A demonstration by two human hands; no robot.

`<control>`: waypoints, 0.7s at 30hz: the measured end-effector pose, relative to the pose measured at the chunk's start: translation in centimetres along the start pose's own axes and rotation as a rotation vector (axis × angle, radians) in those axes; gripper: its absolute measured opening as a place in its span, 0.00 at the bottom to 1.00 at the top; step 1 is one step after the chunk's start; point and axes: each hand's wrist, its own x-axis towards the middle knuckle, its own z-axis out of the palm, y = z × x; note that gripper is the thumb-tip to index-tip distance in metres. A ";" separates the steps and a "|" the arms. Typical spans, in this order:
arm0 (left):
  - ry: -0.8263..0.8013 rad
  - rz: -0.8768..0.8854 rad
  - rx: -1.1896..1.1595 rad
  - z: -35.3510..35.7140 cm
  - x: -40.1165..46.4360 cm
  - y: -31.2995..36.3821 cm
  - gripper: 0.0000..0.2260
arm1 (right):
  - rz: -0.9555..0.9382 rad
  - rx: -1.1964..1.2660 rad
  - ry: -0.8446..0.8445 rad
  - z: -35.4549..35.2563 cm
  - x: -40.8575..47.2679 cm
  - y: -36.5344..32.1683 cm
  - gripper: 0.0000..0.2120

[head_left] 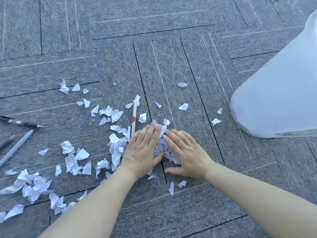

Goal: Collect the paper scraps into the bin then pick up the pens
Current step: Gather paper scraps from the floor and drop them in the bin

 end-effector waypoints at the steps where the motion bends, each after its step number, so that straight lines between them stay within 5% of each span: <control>1: 0.006 0.044 0.018 0.0 0.3 0.0 0.34 | 0.026 -0.008 0.040 0.0 0.9 0.0 0.46; 6: 0.115 -0.002 -0.013 0.0 2.3 -0.4 0.23 | 0.031 -0.077 0.171 -0.5 4.1 0.5 0.31; 10: 0.145 0.157 0.000 0.2 3.7 -1.3 0.12 | -0.027 -0.049 0.225 -0.9 4.8 0.4 0.12; 15: 0.039 0.297 0.039 -1.1 3.3 -1.7 0.09 | 0.005 -0.041 0.126 -1.9 4.0 -0.2 0.10; 18: 0.040 0.231 -0.063 -1.9 2.0 -1.2 0.14 | 0.235 0.180 0.078 -3.1 2.9 -1.1 0.10; 21: 0.114 -0.118 -0.402 -4.5 2.9 0.8 0.17 | 0.606 0.687 0.158 -6.3 3.3 -1.7 0.09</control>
